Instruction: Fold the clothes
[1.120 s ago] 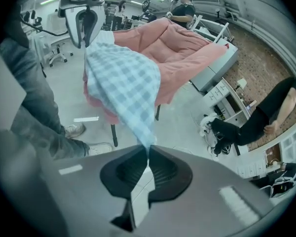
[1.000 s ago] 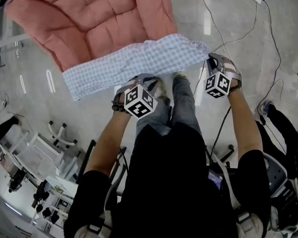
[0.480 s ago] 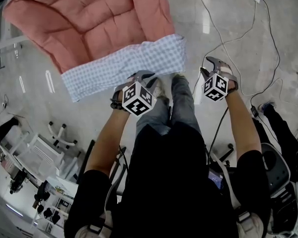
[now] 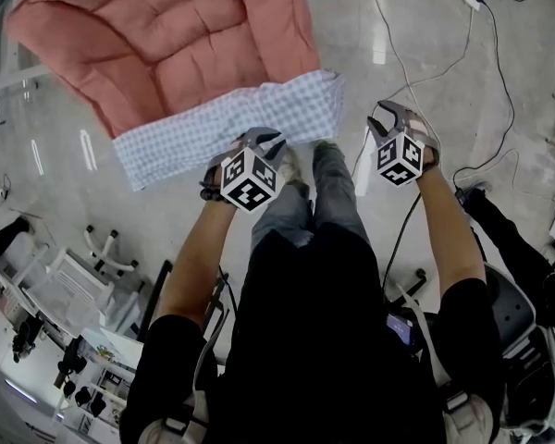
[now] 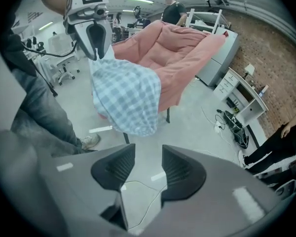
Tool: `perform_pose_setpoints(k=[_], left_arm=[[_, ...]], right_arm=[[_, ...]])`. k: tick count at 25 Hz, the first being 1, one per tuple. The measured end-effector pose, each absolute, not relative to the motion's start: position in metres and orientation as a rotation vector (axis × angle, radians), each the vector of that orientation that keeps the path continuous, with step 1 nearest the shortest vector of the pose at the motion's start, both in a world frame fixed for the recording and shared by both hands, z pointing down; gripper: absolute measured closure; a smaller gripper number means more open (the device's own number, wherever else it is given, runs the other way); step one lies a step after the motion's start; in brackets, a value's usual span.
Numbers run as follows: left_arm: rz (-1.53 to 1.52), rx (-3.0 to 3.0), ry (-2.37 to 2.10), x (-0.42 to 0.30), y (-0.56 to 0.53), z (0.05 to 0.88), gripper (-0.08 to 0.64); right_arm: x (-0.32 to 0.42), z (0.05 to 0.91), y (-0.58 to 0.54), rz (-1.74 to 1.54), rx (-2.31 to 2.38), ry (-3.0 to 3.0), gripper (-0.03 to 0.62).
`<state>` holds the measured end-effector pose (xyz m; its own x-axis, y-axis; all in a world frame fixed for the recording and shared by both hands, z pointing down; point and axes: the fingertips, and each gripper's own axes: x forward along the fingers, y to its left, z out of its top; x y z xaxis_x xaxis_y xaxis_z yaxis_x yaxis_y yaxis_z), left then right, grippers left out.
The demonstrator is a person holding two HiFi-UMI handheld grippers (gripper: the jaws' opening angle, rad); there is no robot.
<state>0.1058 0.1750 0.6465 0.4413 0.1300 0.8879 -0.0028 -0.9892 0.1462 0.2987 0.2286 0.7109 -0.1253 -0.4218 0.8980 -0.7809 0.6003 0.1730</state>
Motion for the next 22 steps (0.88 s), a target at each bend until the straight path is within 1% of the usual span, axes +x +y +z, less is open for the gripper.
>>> perform_pose_setpoints(k=[7,12,18,22], left_arm=[[1.565,2.516,0.005,0.1,0.15,0.605,0.495],[1.558,2.536,-0.017,0.119,0.139,0.601,0.495],[1.569,2.57,0.042,0.135,0.148,0.615,0.495],[1.6,2.6,0.104,0.133,0.164,0.615,0.495]], right_arm=[[0.284,0.654,0.199,0.504,1.057,-1.825,0.437],[0.281,0.647,0.178,0.546,1.109,-1.856,0.45],[0.281,0.641,0.178,0.848,1.393,-1.845,0.459],[0.267,0.631,0.199,0.923,1.512,-1.83,0.465]])
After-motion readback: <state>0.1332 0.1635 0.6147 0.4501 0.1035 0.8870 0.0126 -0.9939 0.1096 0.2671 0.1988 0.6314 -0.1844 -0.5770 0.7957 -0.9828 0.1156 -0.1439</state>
